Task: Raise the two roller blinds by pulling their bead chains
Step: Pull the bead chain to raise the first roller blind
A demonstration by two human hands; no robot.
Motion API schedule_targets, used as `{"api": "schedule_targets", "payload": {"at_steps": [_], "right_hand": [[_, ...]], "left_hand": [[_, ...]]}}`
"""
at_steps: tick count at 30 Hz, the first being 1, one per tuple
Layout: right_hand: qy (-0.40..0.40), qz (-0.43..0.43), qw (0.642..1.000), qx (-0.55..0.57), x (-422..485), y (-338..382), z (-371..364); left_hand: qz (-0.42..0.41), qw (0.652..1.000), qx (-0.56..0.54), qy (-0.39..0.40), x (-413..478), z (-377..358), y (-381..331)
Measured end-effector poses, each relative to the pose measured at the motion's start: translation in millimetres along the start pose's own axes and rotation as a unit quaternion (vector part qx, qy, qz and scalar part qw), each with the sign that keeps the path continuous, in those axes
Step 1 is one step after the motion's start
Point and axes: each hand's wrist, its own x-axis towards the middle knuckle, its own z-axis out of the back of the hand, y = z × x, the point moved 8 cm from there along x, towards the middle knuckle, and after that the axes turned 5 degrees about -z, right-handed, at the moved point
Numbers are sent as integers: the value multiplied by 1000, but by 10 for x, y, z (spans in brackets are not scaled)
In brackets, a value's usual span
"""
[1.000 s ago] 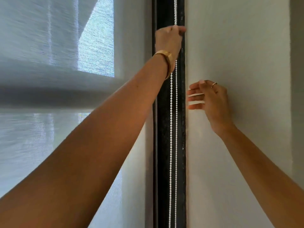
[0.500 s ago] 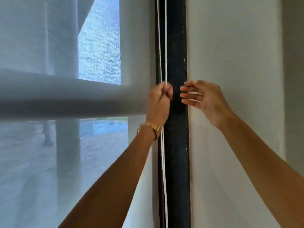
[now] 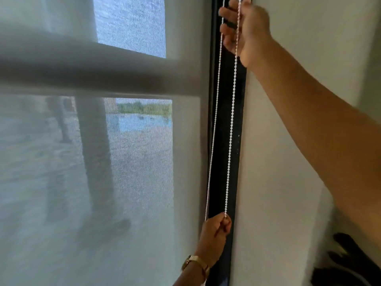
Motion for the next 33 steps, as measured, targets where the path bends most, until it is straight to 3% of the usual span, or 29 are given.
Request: {"api": "schedule_targets", "payload": {"at_steps": [4, 7, 10, 12, 16, 20, 26, 33], "right_hand": [[-22, 23, 996, -80, 24, 123, -57], [-29, 100, 991, -90, -176, 34, -58], [-54, 161, 982, -83, -444, -14, 53], [-51, 167, 983, -61, -636, -92, 123], [-62, 136, 987, -66, -1035, -508, 290], [-83, 85, 985, -126, -1459, -1263, 464], [-79, 14, 983, -162, -2204, -2279, 814], [-104, -60, 968, -219, -2721, -2934, 1099]], "left_hand": [[74, 997, 3, 26, -409, -13, 380], [149, 988, -17, 39, -568, 55, 607], [185, 976, -28, 112, -633, 47, 564], [209, 966, -55, 143, -682, 79, 512], [228, 957, -122, 131, -671, 246, 481], [177, 968, -157, 83, -316, 433, 47], [27, 991, -130, -13, 389, 760, -982], [-68, 984, -163, -22, 1075, 704, -2089]]}}
